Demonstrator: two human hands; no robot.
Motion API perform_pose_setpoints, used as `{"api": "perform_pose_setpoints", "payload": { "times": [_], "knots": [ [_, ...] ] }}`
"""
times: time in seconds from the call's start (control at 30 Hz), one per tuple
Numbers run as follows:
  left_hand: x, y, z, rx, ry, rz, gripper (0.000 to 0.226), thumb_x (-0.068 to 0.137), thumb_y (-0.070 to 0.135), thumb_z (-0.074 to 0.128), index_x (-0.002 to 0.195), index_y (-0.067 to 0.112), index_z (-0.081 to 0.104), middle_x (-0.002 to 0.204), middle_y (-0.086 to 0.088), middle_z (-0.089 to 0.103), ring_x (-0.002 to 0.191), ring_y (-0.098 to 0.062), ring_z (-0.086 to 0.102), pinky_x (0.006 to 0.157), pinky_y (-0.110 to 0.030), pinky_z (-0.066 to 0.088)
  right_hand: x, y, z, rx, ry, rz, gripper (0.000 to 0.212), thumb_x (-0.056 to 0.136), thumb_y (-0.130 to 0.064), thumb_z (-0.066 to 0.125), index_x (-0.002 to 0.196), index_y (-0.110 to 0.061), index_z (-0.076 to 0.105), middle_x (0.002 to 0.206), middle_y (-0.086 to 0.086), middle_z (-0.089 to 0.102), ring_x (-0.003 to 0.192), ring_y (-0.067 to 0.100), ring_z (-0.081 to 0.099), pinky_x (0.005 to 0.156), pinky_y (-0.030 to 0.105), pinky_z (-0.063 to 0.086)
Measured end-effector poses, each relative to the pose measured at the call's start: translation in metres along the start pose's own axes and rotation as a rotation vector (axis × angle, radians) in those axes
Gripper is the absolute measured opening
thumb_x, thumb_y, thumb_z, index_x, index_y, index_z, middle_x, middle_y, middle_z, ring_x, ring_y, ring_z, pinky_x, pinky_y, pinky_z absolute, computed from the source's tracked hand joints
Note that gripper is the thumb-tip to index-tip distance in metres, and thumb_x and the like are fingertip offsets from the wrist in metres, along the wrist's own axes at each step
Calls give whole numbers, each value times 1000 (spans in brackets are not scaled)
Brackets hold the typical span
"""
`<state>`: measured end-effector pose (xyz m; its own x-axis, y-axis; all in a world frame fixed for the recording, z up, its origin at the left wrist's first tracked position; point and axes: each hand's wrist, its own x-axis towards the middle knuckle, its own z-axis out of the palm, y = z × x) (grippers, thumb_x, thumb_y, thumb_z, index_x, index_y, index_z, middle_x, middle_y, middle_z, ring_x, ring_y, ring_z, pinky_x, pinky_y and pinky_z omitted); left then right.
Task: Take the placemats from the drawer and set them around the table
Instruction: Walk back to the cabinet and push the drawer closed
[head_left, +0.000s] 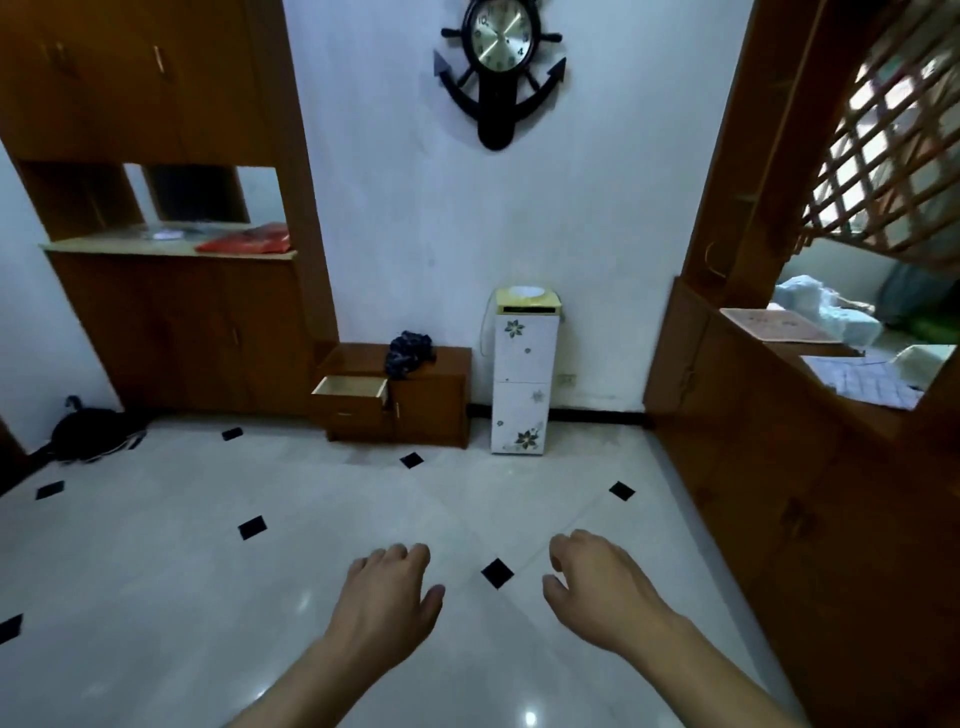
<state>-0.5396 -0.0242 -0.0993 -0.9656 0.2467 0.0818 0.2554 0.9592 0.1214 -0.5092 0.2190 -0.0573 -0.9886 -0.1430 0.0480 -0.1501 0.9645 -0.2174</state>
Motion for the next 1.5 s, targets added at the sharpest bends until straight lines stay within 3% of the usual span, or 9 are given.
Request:
{"api": "perform_pose_setpoints", "payload": {
  "times": [0.17, 0.37, 0.63, 0.77, 0.97, 1.1, 1.37, 1.5],
  "knots": [
    [109, -30, 2, 55, 14, -47, 38, 92, 52, 44, 115, 23, 53, 107, 1, 61, 100, -21, 56, 89, -36, 42, 127, 17, 11, 24, -3, -47, 25, 92, -36, 48, 96, -13, 55, 97, 6, 58, 90, 25, 57, 76, 35, 48],
    [225, -93, 7, 106, 16, -217, 39, 91, 52, 45, 114, 21, 55, 106, -2, 63, 99, -24, 58, 83, -38, 42, 307, 14, 36, 61, -32, -236, 21, 91, -35, 48, 91, -15, 53, 94, 5, 56, 86, 25, 57, 72, 34, 44],
    [307, -203, -13, 75, 35, -518, 40, 92, 49, 46, 117, 20, 54, 107, -2, 61, 100, -24, 56, 88, -37, 42, 498, -69, 68, 67, -142, -513, 22, 90, -39, 49, 93, -19, 55, 93, 3, 58, 82, 23, 57, 71, 36, 49],
    [357, -274, -1, 41, 30, -600, 41, 92, 48, 46, 123, 21, 52, 109, -1, 60, 103, -23, 56, 90, -35, 40, 585, -109, 99, 71, -189, -567, 22, 91, -37, 48, 92, -16, 54, 94, 5, 57, 81, 24, 57, 67, 34, 44],
    [472, -397, 12, -6, 56, -536, 40, 92, 48, 48, 118, 19, 56, 104, -1, 62, 96, -22, 57, 80, -32, 44, 724, -166, 142, 37, -191, -504, 21, 90, -37, 50, 92, -17, 56, 91, 4, 59, 82, 24, 57, 67, 34, 47],
    [570, -470, 11, -34, 21, -447, 40, 92, 48, 48, 120, 19, 55, 109, -2, 62, 99, -21, 57, 82, -32, 44, 819, -190, 156, 38, -204, -396, 22, 88, -37, 51, 91, -17, 56, 90, 4, 60, 81, 24, 57, 68, 35, 47],
    [744, -565, 23, -34, -24, -247, 40, 93, 48, 48, 121, 20, 55, 111, -2, 62, 100, -19, 56, 81, -32, 44, 982, -205, 182, 57, -215, -238, 18, 88, -35, 49, 93, -18, 54, 92, 5, 57, 82, 25, 58, 67, 36, 45],
    [833, -611, 40, -31, -49, -201, 42, 95, 48, 47, 127, 21, 52, 118, -1, 60, 105, -18, 55, 85, -30, 44, 1081, -220, 215, 101, -200, -243, 19, 90, -35, 49, 95, -17, 53, 96, 7, 59, 88, 28, 59, 69, 35, 42]
  ]
}}
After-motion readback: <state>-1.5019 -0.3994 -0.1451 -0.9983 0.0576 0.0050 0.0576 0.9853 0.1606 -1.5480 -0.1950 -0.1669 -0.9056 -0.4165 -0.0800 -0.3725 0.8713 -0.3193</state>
